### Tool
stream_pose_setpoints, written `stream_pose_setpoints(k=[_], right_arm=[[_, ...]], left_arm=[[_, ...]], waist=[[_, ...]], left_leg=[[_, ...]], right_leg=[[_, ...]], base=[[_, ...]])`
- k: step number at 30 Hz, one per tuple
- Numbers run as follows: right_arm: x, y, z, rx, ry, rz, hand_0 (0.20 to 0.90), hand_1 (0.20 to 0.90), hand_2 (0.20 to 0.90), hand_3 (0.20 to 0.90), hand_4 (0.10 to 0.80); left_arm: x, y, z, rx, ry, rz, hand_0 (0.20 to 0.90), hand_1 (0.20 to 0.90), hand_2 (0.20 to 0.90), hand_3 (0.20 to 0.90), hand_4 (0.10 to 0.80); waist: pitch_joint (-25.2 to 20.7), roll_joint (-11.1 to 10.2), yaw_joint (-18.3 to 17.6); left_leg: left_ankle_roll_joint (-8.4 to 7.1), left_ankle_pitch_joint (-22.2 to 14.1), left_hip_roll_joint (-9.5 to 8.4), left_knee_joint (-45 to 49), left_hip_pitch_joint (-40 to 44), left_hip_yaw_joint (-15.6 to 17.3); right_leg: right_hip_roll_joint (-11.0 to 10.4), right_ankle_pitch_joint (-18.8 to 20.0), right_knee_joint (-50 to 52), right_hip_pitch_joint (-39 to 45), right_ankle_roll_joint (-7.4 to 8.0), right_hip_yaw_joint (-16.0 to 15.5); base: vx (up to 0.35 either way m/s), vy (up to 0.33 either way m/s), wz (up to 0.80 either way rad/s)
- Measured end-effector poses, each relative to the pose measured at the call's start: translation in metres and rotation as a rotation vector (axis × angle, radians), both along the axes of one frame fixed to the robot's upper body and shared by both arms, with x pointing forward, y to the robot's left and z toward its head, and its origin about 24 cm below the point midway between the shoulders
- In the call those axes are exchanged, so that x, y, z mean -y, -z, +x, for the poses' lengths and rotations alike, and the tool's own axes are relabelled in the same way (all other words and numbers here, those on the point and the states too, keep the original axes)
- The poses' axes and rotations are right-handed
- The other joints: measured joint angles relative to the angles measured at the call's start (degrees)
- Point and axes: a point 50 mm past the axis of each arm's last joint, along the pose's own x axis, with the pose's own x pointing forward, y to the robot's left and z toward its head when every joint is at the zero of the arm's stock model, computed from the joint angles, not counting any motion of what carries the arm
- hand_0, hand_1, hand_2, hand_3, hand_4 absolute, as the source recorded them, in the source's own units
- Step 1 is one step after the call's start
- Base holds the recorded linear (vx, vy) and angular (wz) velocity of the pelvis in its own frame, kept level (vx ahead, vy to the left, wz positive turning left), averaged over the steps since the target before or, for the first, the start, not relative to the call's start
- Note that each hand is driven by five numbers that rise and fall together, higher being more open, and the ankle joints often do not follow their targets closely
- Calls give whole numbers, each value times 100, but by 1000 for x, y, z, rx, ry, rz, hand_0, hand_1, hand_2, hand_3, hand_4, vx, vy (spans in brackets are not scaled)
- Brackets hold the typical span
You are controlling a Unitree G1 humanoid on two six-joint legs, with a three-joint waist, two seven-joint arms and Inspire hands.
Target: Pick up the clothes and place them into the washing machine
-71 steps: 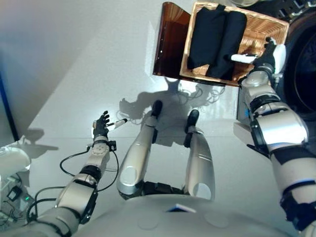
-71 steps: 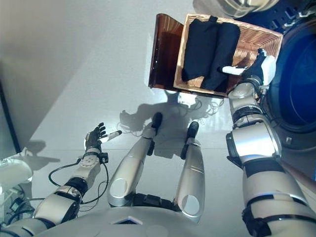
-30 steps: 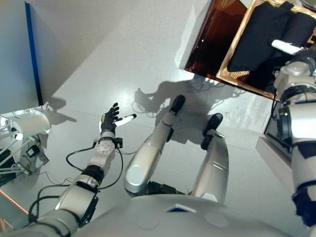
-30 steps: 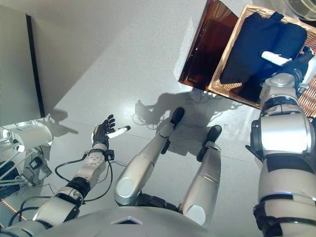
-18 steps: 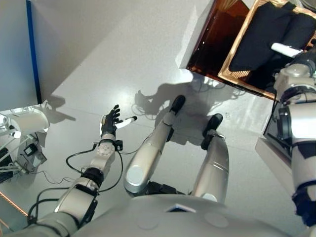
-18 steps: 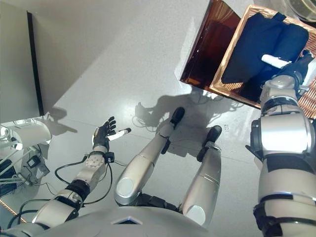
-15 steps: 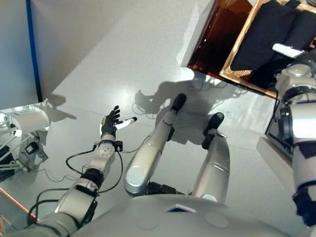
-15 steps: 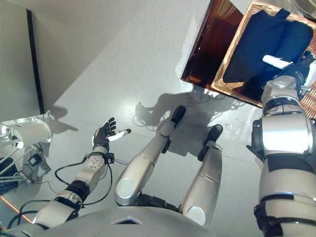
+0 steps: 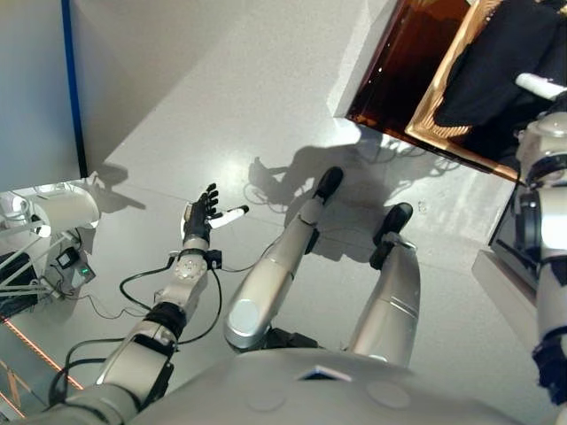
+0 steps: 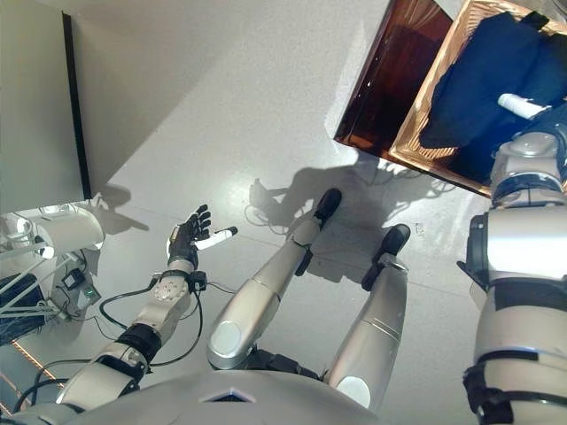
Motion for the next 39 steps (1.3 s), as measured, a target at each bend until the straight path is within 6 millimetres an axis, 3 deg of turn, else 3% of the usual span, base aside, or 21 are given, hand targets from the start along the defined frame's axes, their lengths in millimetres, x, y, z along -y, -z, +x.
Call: stream_pose_setpoints(k=[10,19,23,25,28,33,36,39], right_arm=[[5,2,-4,-19,23,6,200,200,200,200,300],[-1,18,-4,78,52,182,200,200,200,200,300],[-13,28,2,131,52,245,200,200,200,200,300],[-28,34,11,157,23,276,200,200,200,200,300],[-30,40,10,166,35,315,200,200,200,200,300],[-35,44,12,228,32,356,200,200,200,200,300],[-66,38,31,324,-64,356,200,200,200,200,300],[-79,46,34,299,-100,353,200,200,200,200,300]], left_arm=[[-1,2,-2,-8,-1,3,900,900,900,900,800],[-6,8,-7,-44,-15,22,900,900,900,900,800],[-16,13,-13,-74,-51,33,900,900,900,900,800],[-25,16,-18,-97,-71,55,900,900,900,900,800],[-27,17,-17,-107,-72,69,900,900,900,900,800],[-31,18,-20,-119,-80,77,900,900,900,900,800],[-41,23,-30,-148,-128,77,900,900,900,900,800],[-43,25,-32,-162,-134,79,900,900,900,900,800]], waist=[[0,-1,-34],[-4,-17,-152],[-60,-137,-296],[-124,-261,-375],[-134,-285,-404],[-159,-340,-528],[-196,-453,-733],[-203,-469,-820]], left_leg=[[31,15,2,57,-1,-2],[40,-27,11,152,211,3],[53,-30,18,85,345,64],[75,-41,50,56,352,153],[164,-27,89,92,473,223],[153,-95,124,-68,952,255],[187,-117,199,-119,1065,419],[196,-115,214,-133,1204,468]], right_leg=[[20,-3,19,3,-8,20],[26,19,-50,300,16,22],[55,87,-177,412,43,136],[94,155,-269,419,78,183],[151,248,-388,603,101,236],[184,269,-711,1105,104,288],[246,397,-918,1207,137,439],[257,469,-1006,1373,170,462]], base=[[0,1,-1],[1,1,0],[4,19,-14],[-52,26,-21],[-63,16,-16],[-1,15,-12],[-21,10,-29],[-46,-17,-16]])
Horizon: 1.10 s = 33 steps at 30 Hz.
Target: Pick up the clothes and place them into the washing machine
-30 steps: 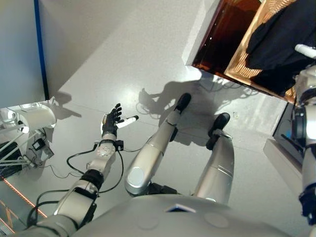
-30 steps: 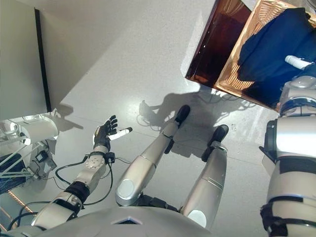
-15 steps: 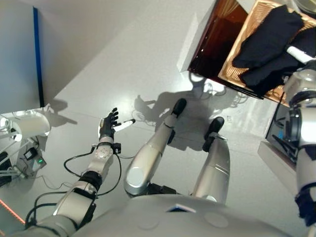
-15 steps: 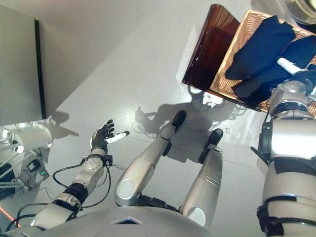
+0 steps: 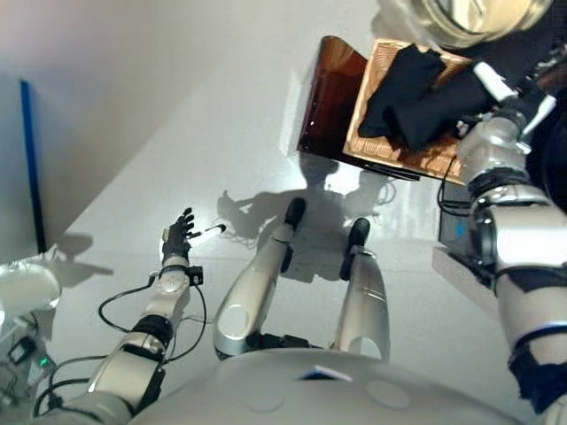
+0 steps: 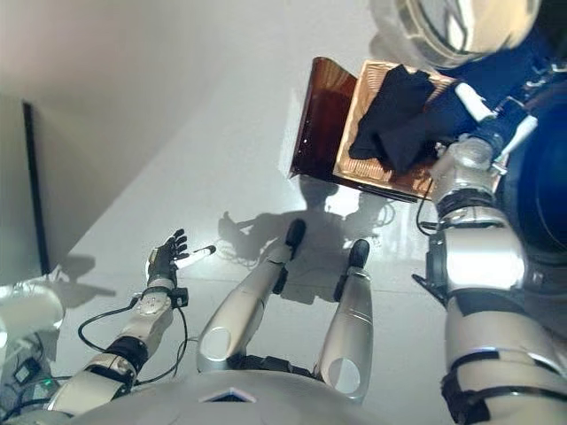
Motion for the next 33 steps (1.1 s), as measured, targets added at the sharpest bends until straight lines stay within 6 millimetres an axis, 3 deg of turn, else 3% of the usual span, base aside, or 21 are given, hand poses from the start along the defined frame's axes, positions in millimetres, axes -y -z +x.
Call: stream_pose_setpoints(k=[2,9,17,27,33], right_arm=[[2,10,-4,-71,16,2,200,200,200,200,300],[-4,12,-2,-116,-9,-58,200,200,200,200,300],[-26,20,4,-104,-43,-27,200,200,200,200,300],[-54,45,-1,191,23,400,200,200,200,200,300],[-53,64,-18,423,183,679,200,200,200,200,300]], left_arm=[[-1,1,-1,-5,-2,1,900,900,900,900,800],[-9,10,-14,-72,-33,17,900,900,900,900,800],[-10,13,-17,-87,-41,19,900,900,900,900,800],[-7,8,-11,-54,-34,7,900,900,900,900,800],[-2,6,-8,-28,-29,-14,900,900,900,900,800]], waist=[[-8,-5,11],[-12,-11,-1],[-8,-17,-40],[73,-45,-132],[242,195,-164]], left_leg=[[-1,0,3,-84,152,-2],[-6,4,12,-113,126,9],[-3,1,20,-148,120,15],[34,-28,72,-154,123,219],[83,-86,75,-71,125,440]], right_leg=[[-2,0,-61,142,2,-15],[5,-6,-109,114,-22,-10],[16,0,-147,108,-13,-2],[74,-8,-124,8,-37,196],[84,-8,-7,-82,-32,382]], base=[[-41,-12,3],[-10,-4,0],[0,0,0],[-17,40,-9],[-20,44,-15]])
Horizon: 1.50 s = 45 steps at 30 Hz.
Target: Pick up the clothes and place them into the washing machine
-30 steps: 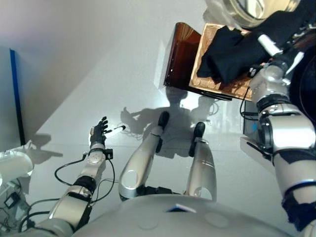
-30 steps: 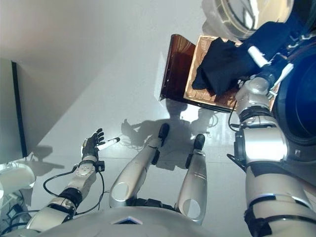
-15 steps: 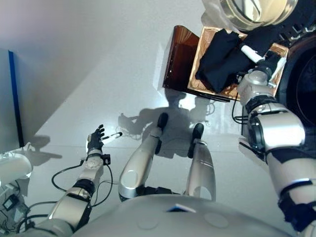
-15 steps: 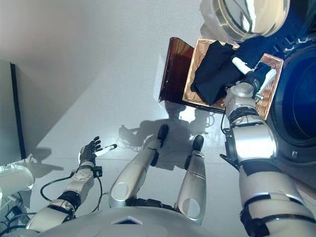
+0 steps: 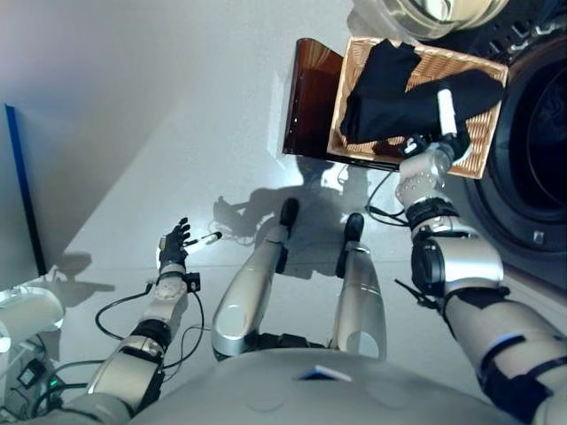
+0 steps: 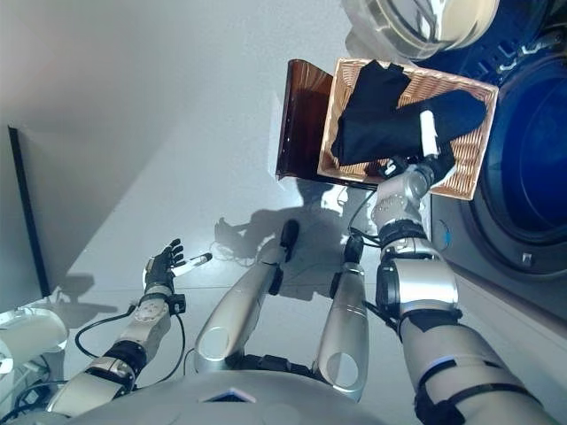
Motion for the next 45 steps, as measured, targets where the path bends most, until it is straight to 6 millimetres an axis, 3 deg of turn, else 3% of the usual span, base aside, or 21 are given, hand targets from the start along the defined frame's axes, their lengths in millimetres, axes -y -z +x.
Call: stream_pose_setpoints(k=[3,7,12,15,20,23,28,37,45], right_arm=[[6,3,-6,70,83,84,200,200,200,200,300],[4,9,-11,149,137,173,200,200,200,200,300],[18,5,-17,245,245,244,200,200,200,200,300],[33,-8,-18,311,328,264,200,200,200,200,300],[73,-41,-23,397,425,208,200,200,200,200,300],[86,-62,-23,437,454,192,200,200,200,200,300],[104,-95,-23,430,514,182,200,200,200,200,300],[127,-154,-28,459,578,168,200,200,200,200,300],[133,-160,-31,385,584,65,200,200,200,200,300]], left_arm=[[4,1,0,1,-1,-14,900,900,900,900,800],[8,3,-2,-8,-1,-28,900,900,900,900,800],[22,9,-7,-22,16,-84,900,900,900,900,800],[28,12,-12,-37,24,-106,900,900,900,900,800],[32,15,-17,-48,21,-123,900,900,900,900,800],[32,20,-27,-67,11,-128,900,900,900,900,800],[34,20,-28,-60,20,-139,900,900,900,900,800],[37,21,-32,-57,24,-149,900,900,900,900,800],[36,20,-32,-48,23,-149,900,900,900,900,800]], waist=[[132,277,-23],[152,349,-52],[155,444,-110],[148,553,-146],[-15,934,-130],[-160,1121,-139],[-295,1289,-87],[-342,1348,56],[-326,1329,64]], left_leg=[[-4,-135,8,250,-7,50],[-74,-368,48,686,-173,181],[-111,-516,132,991,-304,265],[-117,-519,144,991,-301,339],[-123,-512,137,841,-184,404],[-101,-479,111,741,-83,410],[-147,-388,128,450,147,410],[-184,-206,109,68,198,396],[-171,-136,47,-69,199,380]], right_leg=[[40,-38,189,-20,-1,104],[142,-179,561,-226,-70,196],[234,-229,807,-385,-112,276],[272,-235,880,-456,-105,390],[276,-230,896,-494,-111,517],[280,-226,886,-468,-119,560],[290,-261,880,-397,-143,572],[265,-289,881,-521,-173,580],[200,-315,886,-571,-145,567]], base=[[-13,-9,-18],[-12,-5,-16],[8,-9,-14],[36,18,-16],[48,17,-12],[41,-6,-14],[31,-30,-3],[-1,-39,3],[1,-20,4]])
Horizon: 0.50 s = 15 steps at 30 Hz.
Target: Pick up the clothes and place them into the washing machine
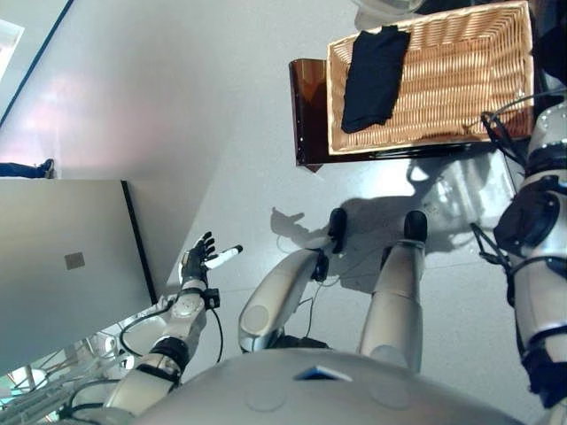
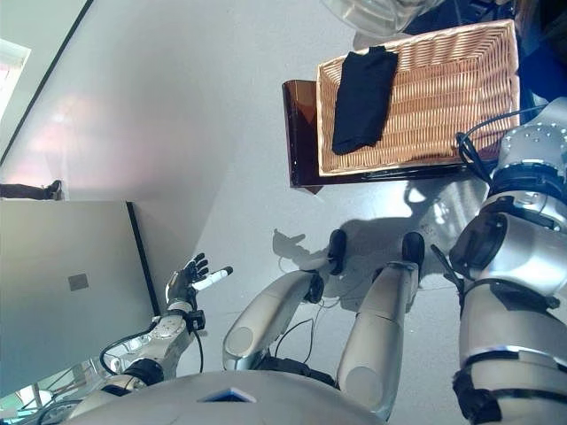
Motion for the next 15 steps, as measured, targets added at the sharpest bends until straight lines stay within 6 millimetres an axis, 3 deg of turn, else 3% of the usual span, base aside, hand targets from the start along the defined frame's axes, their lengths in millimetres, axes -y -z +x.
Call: stream_pose_setpoints(k=[14,15], right_arm=[[11,-6,-9,-58,30,18,200,200,200,200,300],[11,-6,-8,-61,25,16,324,324,324,324,388]], left_arm=[[-1,-2,2,20,-3,3,900,900,900,900,800],[-1,-2,2,18,-3,3,900,900,900,900,800]], waist=[[62,-72,-70],[68,-80,-71]], left_leg=[[27,11,-109,-61,26,-113],[67,-16,-115,-60,32,-117]], right_leg=[[-115,-5,-123,87,108,-15],[-119,-3,-134,89,115,-11]], base=[[5,14,3],[-24,30,-6]])
